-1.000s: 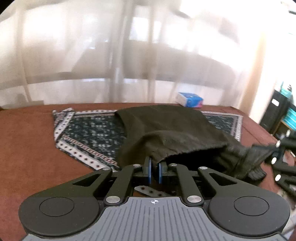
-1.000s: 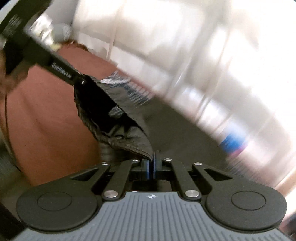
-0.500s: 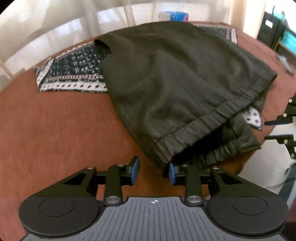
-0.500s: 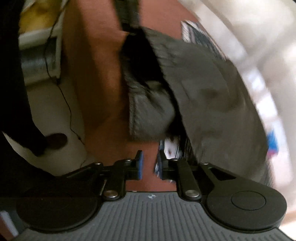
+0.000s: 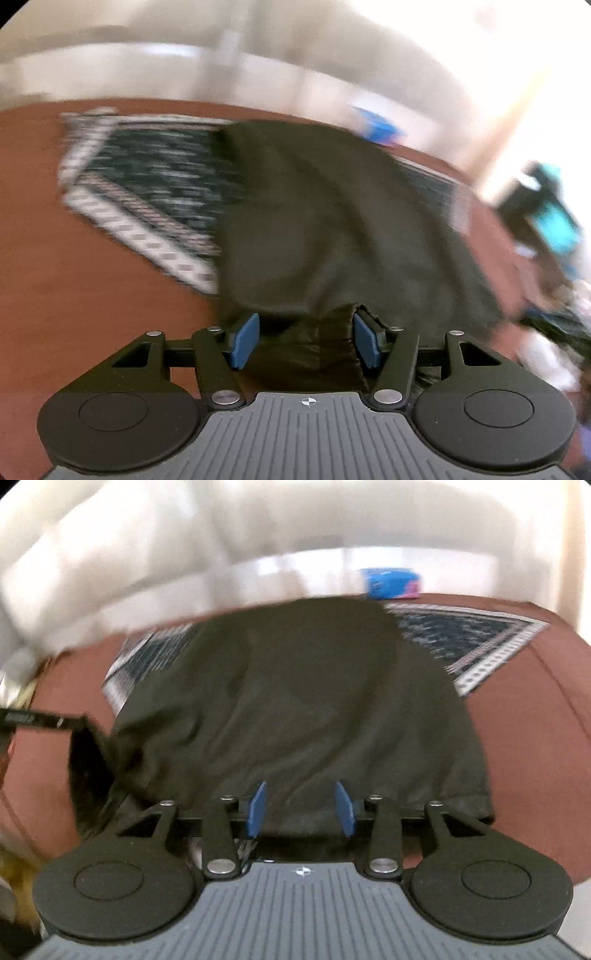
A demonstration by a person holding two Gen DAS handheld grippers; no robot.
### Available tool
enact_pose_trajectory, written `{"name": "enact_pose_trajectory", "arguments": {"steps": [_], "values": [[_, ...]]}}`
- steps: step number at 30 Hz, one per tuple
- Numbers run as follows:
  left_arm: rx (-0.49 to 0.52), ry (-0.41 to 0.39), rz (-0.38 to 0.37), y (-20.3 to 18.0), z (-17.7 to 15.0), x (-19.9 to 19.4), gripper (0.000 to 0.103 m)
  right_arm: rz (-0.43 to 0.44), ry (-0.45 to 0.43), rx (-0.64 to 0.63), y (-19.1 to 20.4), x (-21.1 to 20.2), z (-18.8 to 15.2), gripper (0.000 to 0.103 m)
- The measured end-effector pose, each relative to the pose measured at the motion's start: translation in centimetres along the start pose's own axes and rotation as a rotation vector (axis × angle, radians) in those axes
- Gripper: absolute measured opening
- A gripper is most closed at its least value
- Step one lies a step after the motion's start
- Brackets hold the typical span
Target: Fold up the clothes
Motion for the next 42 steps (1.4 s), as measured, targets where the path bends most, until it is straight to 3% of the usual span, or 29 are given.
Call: {"name": "enact_pose_trajectory", "arguments": {"steps": [1,4,6,9,12,15,22,27,29,30,31,33,34,42], "values": [[0.029,0.041,-0.036,0.0,-0.2,0.0,0.071,-0.014,-0.009,0.01,-0.6,0.0,0.5,0.05],[0.075,0.163,-0.014,0.1,-2.3,-0.9,0.071,-0.039,-0.021,0.021,-2.0,0.1,1.4,0.055],[0.022,0.236,0.012,1.2,-3.7,-1.6,0.071,-0.033,-0.007,0.035,-3.0,0.6,1.6,0.055],[-0.065,0.254,0.118,2.8,-4.7,-2.9,0.071,0.001,0.028,0.063,-4.8,2.3,1.5,0.055],[-0.205,0.079,0.251,3.4,-2.3,-3.9,0.073,0.042,0.051,0.064,-6.9,4.7,2.0,0.055],[-0.232,0.042,0.304,3.6,-0.7,-0.4,0.082,0.069,0.038,0.112,-9.8,6.3,3.4,0.057],[-0.295,-0.043,0.428,4.0,3.1,7.6,0.082,0.065,0.091,0.118,-16.4,10.2,6.0,0.062],[-0.32,-0.008,0.445,4.2,3.1,10.5,0.081,0.064,0.166,0.143,-18.9,11.9,5.3,0.063],[-0.328,0.002,0.449,4.7,3.1,11.5,0.068,0.105,0.213,0.182,-19.1,12.4,4.6,0.063],[-0.337,0.008,0.45,4.7,3.1,11.8,0.03,0.127,0.233,0.196,-19.0,12.5,4.4,0.063],[-0.34,0.009,0.461,4.7,3.1,11.9,0.01,0.149,0.254,0.211,-19.0,12.6,4.1,0.061],[-0.338,-0.035,0.482,4.7,3.4,11.3,0.004,0.186,0.298,0.217,-18.5,12.6,3.5,0.035],[-0.344,-0.046,0.496,5.0,3.3,11.0,0.004,0.2,0.311,0.213,-18.2,12.6,3.3,0.006],[-0.403,-0.097,0.591,7.7,2.4,9.5,0.005,0.179,0.336,0.14,-16.2,11.2,2.9,0.004]]}}
Point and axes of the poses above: each gripper's, at about its wrist camera, not at the fingertips, and x roughly the way its jaws point, y to its left, z to its top, the point moved 2 cm from there along x, roughly the way its jaws point, and after that the axes turned 12 degrees about -y, right-handed, at the moved point
